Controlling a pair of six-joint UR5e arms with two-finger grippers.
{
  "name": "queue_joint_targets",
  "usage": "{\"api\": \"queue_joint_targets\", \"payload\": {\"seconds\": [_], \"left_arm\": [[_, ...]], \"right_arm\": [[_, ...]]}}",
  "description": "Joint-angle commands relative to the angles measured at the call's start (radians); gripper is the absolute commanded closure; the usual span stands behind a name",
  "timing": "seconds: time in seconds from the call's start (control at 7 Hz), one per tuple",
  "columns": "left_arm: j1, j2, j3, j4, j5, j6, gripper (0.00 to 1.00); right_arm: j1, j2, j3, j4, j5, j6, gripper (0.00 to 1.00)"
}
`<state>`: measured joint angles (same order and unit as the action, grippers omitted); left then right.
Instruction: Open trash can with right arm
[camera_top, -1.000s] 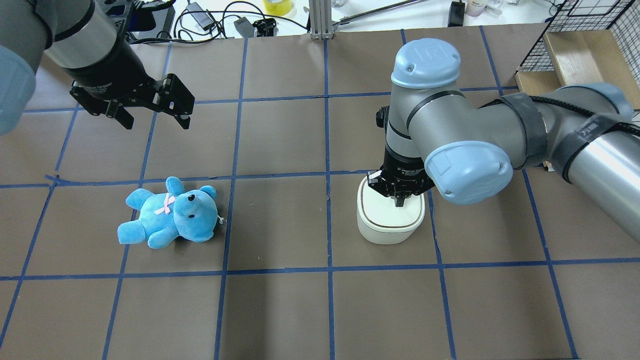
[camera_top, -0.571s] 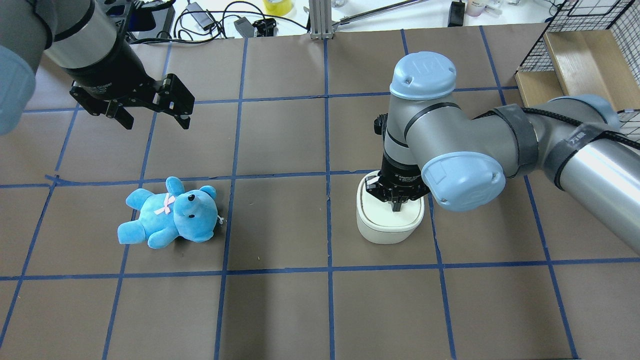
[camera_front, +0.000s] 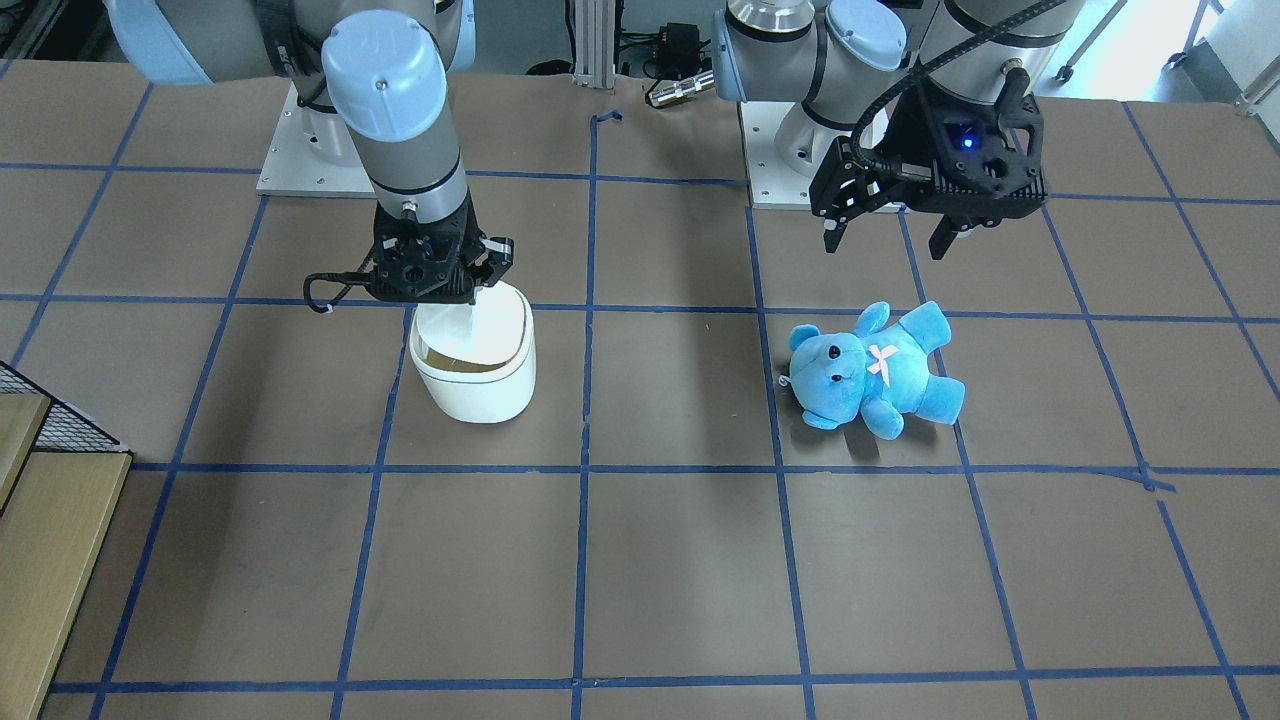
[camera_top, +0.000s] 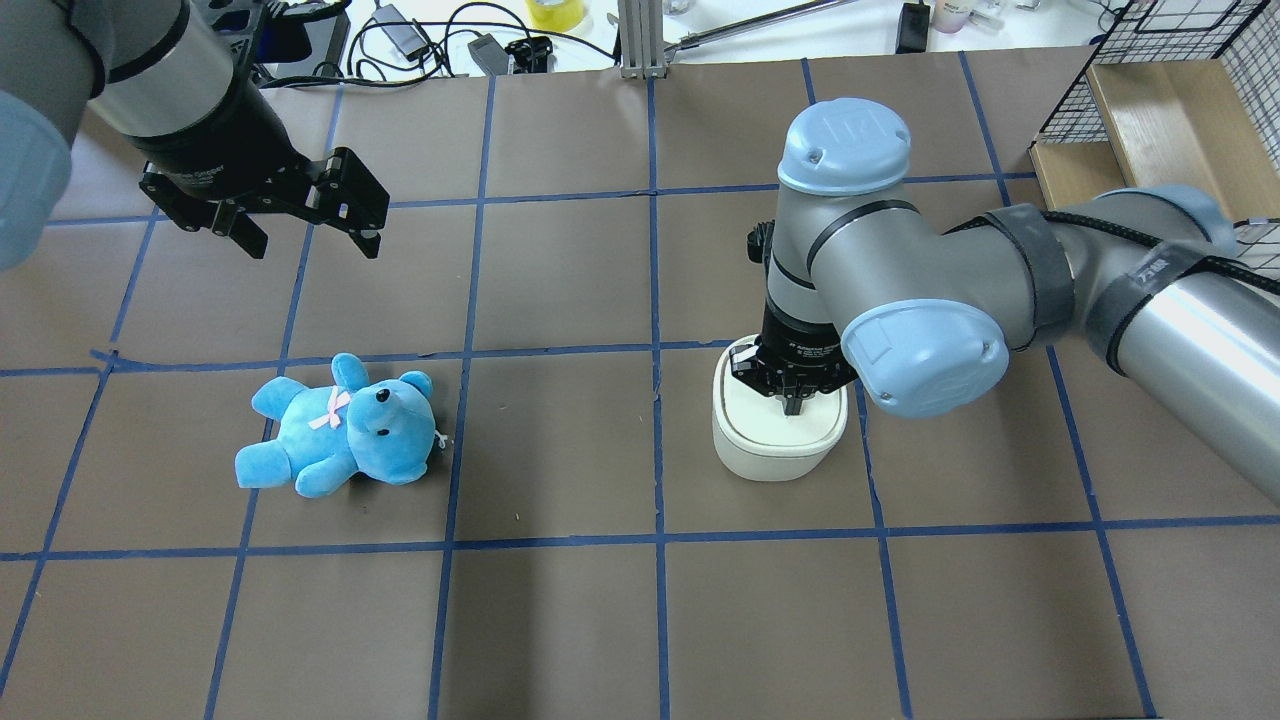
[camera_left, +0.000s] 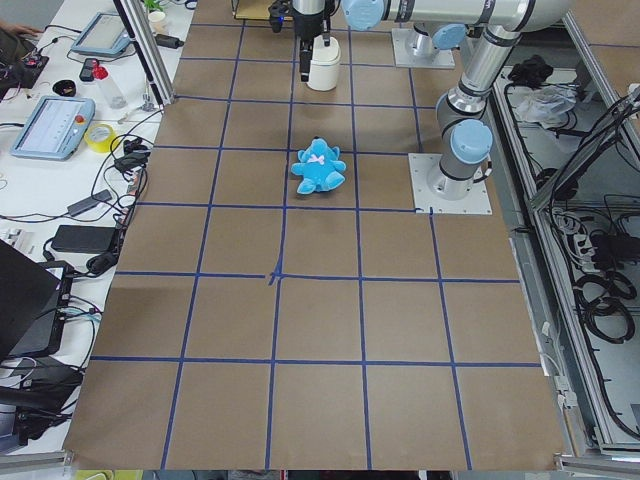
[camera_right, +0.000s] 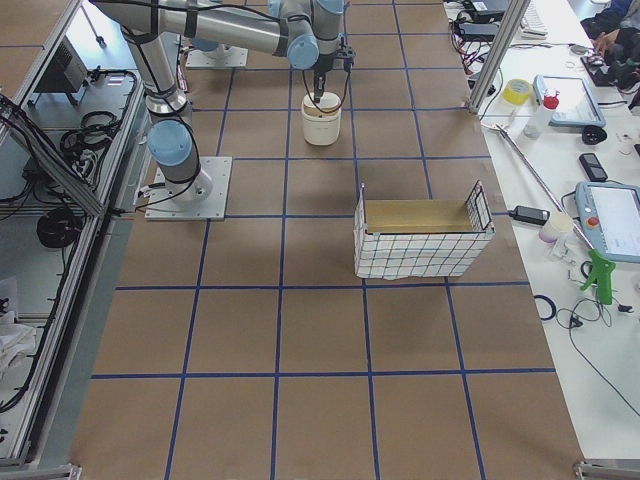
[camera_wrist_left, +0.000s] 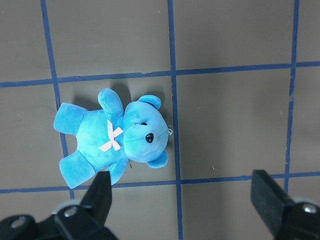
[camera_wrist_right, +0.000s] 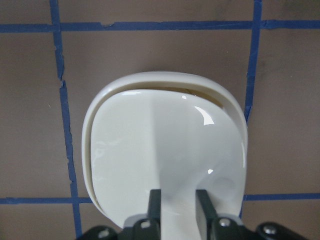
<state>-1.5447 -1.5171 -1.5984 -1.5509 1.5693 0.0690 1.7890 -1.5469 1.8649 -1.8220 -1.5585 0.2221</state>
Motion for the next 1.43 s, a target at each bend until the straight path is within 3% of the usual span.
{"api": "queue_joint_targets", "payload": {"seconds": [0.0,0.14,0.43,1.29], "left_arm": [[0.0,0.0,0.0,0.0,0.0,0.0,0.0],[0.0,0.0,0.0,0.0,0.0,0.0,0.0],[0.0,0.0,0.0,0.0,0.002,0.0,0.0],[0.0,0.0,0.0,0.0,0.0,0.0,0.0]], "right_arm": [[-0.02,-0.041,-0.167,0.173,-0.009,-0.021,0.0],[-0.058,-0.015,-0.294,0.275,-0.017,-0.137,0.0],[-0.204,-0.005,-0.39,0.325,-0.012,-0.217,0.0],[-0.212,-0.005,-0.401,0.271,-0.002,-0.247,0.0]]}}
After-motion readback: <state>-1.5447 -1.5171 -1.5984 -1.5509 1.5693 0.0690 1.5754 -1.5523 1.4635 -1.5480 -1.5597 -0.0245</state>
